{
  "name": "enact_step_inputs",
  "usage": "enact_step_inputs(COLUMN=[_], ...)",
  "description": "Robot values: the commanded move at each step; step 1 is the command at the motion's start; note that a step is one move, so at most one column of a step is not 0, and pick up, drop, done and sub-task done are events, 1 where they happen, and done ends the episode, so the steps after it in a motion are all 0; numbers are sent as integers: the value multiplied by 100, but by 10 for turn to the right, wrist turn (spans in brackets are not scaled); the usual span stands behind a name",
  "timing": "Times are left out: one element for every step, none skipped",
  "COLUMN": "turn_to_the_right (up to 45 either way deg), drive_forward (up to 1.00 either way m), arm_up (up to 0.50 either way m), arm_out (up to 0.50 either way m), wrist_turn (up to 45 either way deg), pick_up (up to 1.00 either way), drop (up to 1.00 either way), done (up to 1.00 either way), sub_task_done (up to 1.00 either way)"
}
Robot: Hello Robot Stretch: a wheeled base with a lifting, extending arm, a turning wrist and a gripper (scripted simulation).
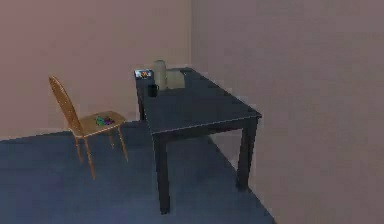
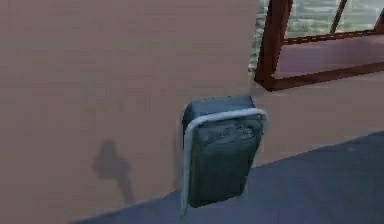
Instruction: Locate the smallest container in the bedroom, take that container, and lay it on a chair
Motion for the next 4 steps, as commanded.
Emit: enact_step_inputs(turn_to_the_right=[-330, 0, -420, 450], drive_forward=[0, 100, 0, 0], arm_up=[0, 0, 0, 0], arm_out=[0, 0, 0, 0], wrist_turn=[0, 0, 0, 0], pick_up=[0, 0, 0, 0], drop=[0, 0, 0, 0], done=[0, 0, 0, 0], sub_task_done=[0, 0, 0, 0])
